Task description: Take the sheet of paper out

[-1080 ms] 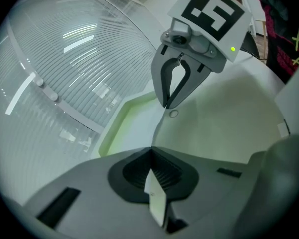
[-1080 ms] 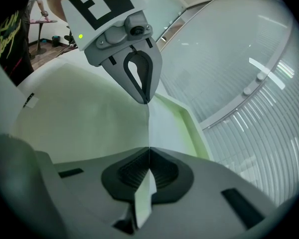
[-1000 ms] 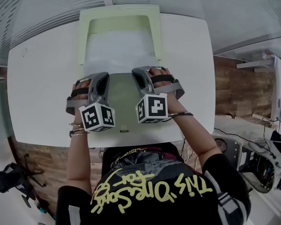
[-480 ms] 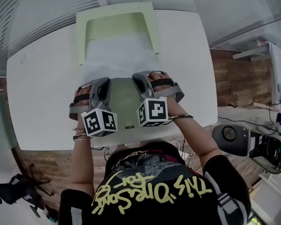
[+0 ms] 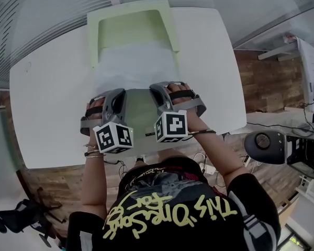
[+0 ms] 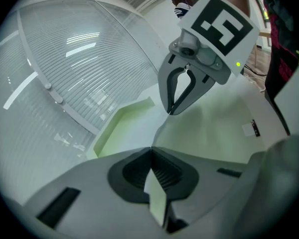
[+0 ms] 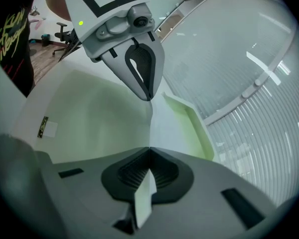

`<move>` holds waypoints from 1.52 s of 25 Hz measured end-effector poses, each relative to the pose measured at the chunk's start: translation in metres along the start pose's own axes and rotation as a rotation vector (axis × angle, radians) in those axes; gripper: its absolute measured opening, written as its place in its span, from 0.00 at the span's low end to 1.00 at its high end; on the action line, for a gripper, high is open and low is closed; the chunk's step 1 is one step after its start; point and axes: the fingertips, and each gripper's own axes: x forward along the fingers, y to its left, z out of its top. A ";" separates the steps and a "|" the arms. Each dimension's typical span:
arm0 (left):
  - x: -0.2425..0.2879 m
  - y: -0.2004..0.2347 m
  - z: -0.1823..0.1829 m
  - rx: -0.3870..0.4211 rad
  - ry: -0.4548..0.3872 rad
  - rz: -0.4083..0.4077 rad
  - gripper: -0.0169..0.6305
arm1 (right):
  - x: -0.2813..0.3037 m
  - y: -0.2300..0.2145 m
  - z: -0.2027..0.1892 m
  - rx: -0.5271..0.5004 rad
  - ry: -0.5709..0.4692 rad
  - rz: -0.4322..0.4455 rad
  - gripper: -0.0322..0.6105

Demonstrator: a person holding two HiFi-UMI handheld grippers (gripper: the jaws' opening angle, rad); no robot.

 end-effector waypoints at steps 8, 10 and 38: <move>-0.018 -0.012 -0.002 0.016 -0.030 -0.021 0.04 | -0.015 0.017 0.008 0.033 0.025 -0.019 0.06; -0.021 -0.018 -0.004 0.015 -0.037 -0.030 0.04 | -0.018 0.025 0.008 0.042 0.034 -0.018 0.06; -0.090 -0.078 -0.045 0.002 -0.103 -0.085 0.04 | -0.055 0.105 0.052 0.118 0.063 -0.052 0.06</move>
